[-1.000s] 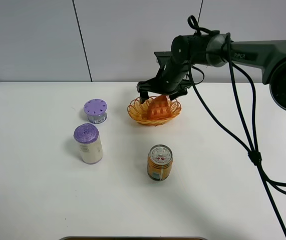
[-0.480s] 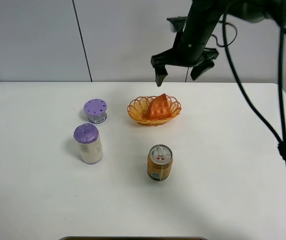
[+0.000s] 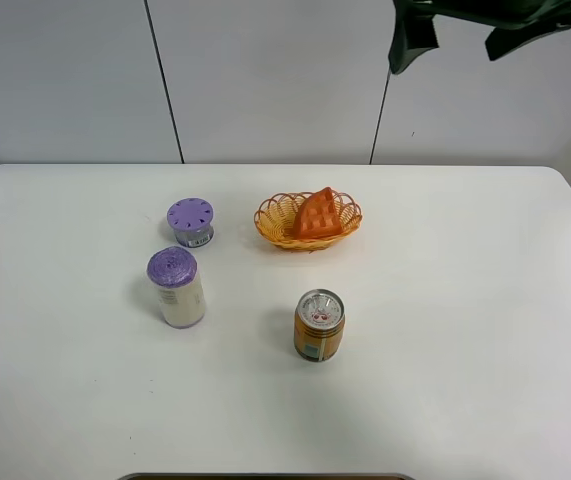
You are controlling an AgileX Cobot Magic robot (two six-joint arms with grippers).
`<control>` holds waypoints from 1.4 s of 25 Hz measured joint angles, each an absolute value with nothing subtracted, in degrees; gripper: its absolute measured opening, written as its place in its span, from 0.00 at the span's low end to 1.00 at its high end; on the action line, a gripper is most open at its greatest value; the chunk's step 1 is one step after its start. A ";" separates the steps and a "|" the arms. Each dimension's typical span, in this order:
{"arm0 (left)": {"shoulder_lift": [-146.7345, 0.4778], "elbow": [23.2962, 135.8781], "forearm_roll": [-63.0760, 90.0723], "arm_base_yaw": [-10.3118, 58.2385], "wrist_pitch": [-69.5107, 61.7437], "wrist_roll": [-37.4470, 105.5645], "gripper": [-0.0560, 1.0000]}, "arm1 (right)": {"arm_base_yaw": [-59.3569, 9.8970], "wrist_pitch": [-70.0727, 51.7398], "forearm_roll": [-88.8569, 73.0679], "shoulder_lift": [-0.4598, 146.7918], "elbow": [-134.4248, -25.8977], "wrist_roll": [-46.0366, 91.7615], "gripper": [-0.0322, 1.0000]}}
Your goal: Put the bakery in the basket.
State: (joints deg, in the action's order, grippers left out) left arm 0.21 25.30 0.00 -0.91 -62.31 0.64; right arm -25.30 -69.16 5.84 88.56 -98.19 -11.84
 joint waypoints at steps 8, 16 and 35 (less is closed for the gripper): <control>0.21 25.30 0.00 -0.91 -62.31 0.64 0.99 | -25.30 -69.61 7.41 68.95 -76.75 -16.22 0.96; 0.21 25.30 0.00 -0.91 -62.31 0.64 0.99 | -25.35 -70.18 10.03 50.49 -58.46 -22.36 0.96; 0.21 25.30 0.00 -0.91 -62.31 0.64 0.99 | -6.36 -66.62 8.16 11.89 -35.51 -7.79 0.96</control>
